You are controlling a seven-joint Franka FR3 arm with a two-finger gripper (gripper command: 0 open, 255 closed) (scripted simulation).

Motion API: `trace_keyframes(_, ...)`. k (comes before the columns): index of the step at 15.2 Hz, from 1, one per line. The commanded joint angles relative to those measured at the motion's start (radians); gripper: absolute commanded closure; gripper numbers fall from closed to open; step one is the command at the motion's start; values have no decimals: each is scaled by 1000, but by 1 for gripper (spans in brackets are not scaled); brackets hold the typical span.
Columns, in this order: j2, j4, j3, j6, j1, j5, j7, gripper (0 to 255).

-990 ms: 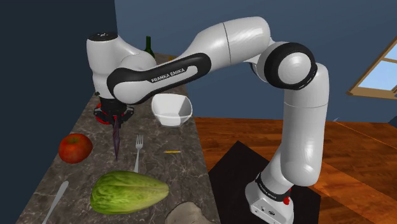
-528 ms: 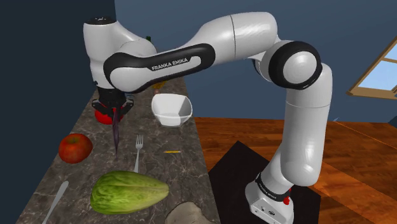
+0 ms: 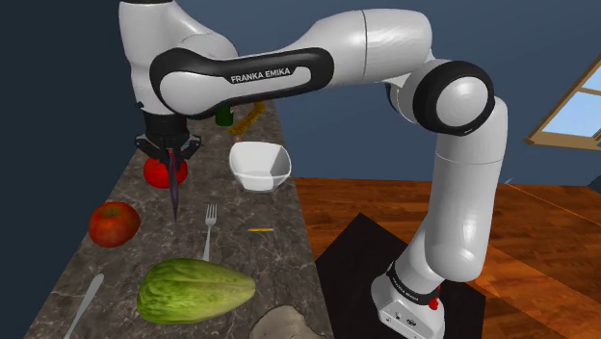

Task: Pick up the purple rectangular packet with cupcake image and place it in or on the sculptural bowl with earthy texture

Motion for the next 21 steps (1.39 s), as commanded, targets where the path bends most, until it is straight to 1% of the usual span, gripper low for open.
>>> trace_keyframes(1,-4,23,1,-26,0,4,-6,255)
trace_keyframes(12,-4,171,7,-172,19,11,-26,255)
trace_keyframes(21,25,338,8,-309,51,0,-39,255)
